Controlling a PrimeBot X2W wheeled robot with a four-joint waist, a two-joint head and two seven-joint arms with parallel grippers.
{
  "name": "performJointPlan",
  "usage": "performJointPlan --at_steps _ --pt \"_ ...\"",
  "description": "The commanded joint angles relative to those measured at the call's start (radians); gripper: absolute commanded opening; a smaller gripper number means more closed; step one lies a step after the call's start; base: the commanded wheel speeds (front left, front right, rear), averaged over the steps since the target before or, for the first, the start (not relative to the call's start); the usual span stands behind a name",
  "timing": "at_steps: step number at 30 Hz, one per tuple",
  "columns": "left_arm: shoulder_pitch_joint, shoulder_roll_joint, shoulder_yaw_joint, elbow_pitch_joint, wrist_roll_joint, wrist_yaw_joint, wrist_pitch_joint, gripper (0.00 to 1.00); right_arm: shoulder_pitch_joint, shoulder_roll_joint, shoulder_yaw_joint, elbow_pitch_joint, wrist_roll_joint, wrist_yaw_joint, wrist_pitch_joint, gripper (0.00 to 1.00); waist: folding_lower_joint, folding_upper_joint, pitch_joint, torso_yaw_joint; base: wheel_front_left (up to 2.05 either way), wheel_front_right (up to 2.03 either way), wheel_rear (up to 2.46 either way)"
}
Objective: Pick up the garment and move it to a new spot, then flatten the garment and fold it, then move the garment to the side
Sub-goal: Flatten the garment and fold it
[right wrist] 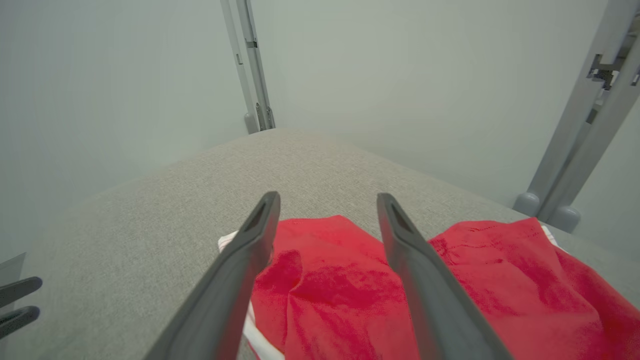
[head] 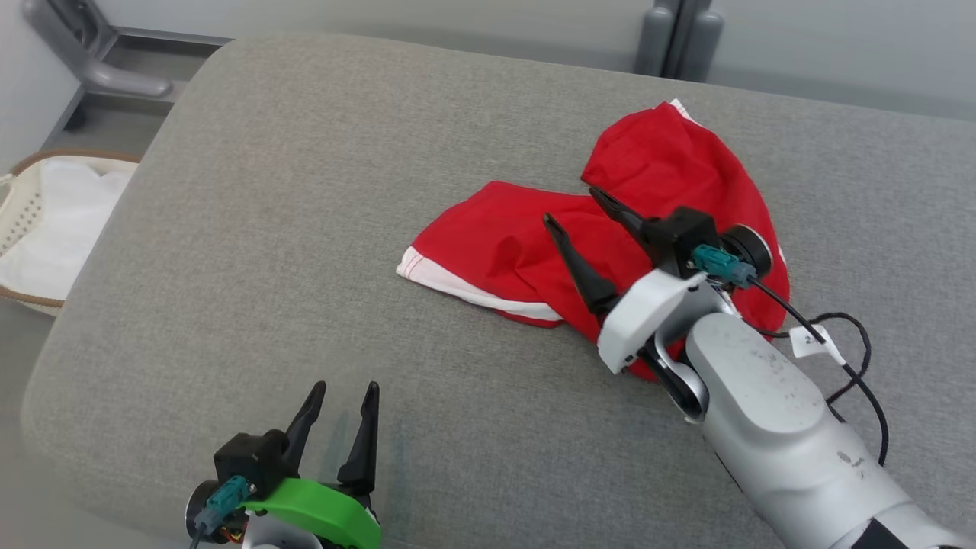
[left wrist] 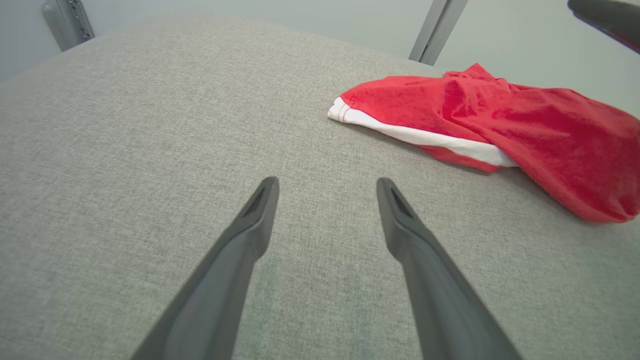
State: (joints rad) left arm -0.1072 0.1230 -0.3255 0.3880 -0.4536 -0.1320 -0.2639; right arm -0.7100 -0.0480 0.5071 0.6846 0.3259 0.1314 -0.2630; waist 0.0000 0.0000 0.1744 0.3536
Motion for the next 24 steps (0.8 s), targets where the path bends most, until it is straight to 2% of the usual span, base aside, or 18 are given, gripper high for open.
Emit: performJointPlan --at_steps 1,6,14,19,24 --pt "-0.01 0.005 0.007 -0.007 0.009 0.003 0.0 1.0 0.049 -0.004 -0.036 -0.002 -0.033 -0.002 -0.002 1.0 0.0 0.0 -0.009 -0.067 0.0 0.0 0.0" --pt "-0.01 0.006 0.017 -0.018 0.013 0.003 0.0 1.0 0.166 -0.004 -0.142 -0.055 -0.135 -0.002 -0.002 1.0 0.0 0.0 -0.005 -0.117 0.0 0.0 0.0" --pt "0.018 -0.004 0.013 -0.007 0.003 0.003 0.0 1.0 0.307 -0.004 -0.11 -0.156 -0.242 -0.002 -0.002 1.0 0.0 0.0 -0.013 -0.148 0.0 0.0 0.0" --pt "0.008 -0.001 0.002 -0.007 -0.001 0.003 0.0 1.0 0.354 -0.005 -0.101 -0.14 -0.31 -0.002 -0.002 1.0 0.0 0.0 -0.012 -0.141 0.0 0.0 0.0" --pt "0.01 0.003 0.008 -0.012 -0.006 0.003 0.0 1.0 0.35 -0.005 -0.155 -0.115 -0.362 -0.002 -0.002 1.0 0.0 0.0 -0.007 -0.131 0.0 0.0 0.0"
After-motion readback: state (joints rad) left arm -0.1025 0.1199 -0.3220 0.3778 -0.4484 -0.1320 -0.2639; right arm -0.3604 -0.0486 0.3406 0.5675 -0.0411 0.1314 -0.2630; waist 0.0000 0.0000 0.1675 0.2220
